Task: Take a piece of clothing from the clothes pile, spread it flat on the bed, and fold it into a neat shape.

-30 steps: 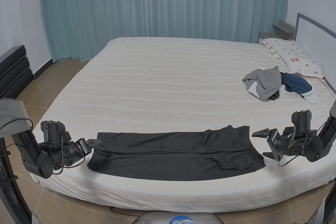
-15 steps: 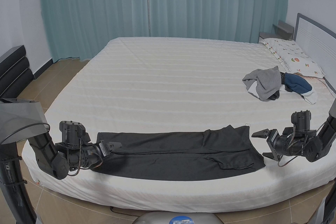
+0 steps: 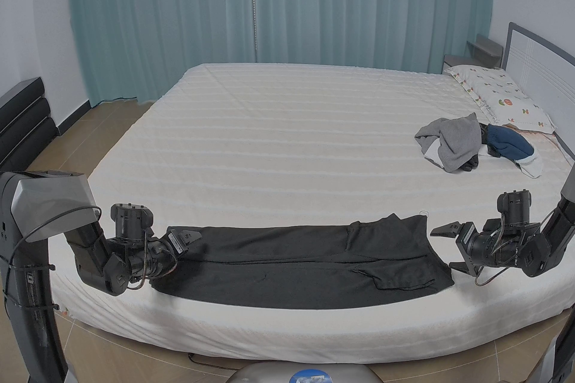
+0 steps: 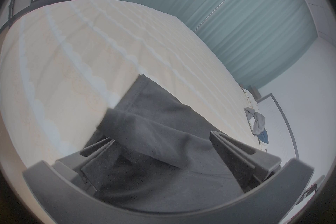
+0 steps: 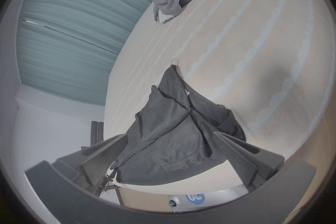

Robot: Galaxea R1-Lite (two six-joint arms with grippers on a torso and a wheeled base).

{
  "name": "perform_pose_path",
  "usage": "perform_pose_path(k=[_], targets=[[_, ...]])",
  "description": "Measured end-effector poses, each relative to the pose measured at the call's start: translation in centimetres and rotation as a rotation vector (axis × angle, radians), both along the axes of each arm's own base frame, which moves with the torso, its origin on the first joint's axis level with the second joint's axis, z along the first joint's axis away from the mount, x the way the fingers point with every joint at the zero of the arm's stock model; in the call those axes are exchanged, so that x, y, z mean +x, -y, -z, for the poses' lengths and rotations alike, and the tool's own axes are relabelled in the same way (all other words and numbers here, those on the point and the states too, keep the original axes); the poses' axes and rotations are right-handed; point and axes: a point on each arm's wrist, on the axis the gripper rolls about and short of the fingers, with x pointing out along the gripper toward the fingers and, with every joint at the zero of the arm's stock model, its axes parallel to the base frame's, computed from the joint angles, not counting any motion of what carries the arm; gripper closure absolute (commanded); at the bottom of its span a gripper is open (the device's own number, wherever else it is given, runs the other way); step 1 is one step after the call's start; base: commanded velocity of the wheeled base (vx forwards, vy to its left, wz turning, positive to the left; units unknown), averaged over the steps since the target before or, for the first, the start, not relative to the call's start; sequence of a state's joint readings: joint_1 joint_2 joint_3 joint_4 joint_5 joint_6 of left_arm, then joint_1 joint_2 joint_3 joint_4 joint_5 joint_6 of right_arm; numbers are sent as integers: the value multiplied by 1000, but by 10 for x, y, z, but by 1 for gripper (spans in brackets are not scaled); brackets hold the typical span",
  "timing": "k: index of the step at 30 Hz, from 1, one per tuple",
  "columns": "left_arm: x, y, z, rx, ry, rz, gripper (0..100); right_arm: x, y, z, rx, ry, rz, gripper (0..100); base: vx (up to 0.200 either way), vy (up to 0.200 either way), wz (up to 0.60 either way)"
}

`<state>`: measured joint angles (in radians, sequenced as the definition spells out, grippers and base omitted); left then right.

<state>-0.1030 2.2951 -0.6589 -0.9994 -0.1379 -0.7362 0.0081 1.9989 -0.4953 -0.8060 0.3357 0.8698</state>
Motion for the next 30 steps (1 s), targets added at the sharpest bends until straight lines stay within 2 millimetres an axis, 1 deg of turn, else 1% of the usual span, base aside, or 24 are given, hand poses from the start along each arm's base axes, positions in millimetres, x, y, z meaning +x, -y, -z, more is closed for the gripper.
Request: perform_pose_path(k=[5,9,16,21,27,30], targets=[[1,-14,3,7,-4,-46,0,-1,-1,2,0,-9,-3,0,0,0,0],[-1,-24,-1,6,-1,-78,0,-1,-2,3,-1,-13,-6,0,0,0,0],[-6,-39,-21,-7,36,-124,0,-1,-2,4,-2,-15,-8,0,0,0,0],[-16,-35,-28,-19,36,-100,0,-2,-3,4,-2,-17,-10,0,0,0,0],[-24,-25,-25,-15,-32,-60,0,-2,-3,4,-1,-19,-12,0,0,0,0],[-23,-23,-25,-13,-40,-52,0,-3,-4,4,-1,-20,-12,0,0,0,0]])
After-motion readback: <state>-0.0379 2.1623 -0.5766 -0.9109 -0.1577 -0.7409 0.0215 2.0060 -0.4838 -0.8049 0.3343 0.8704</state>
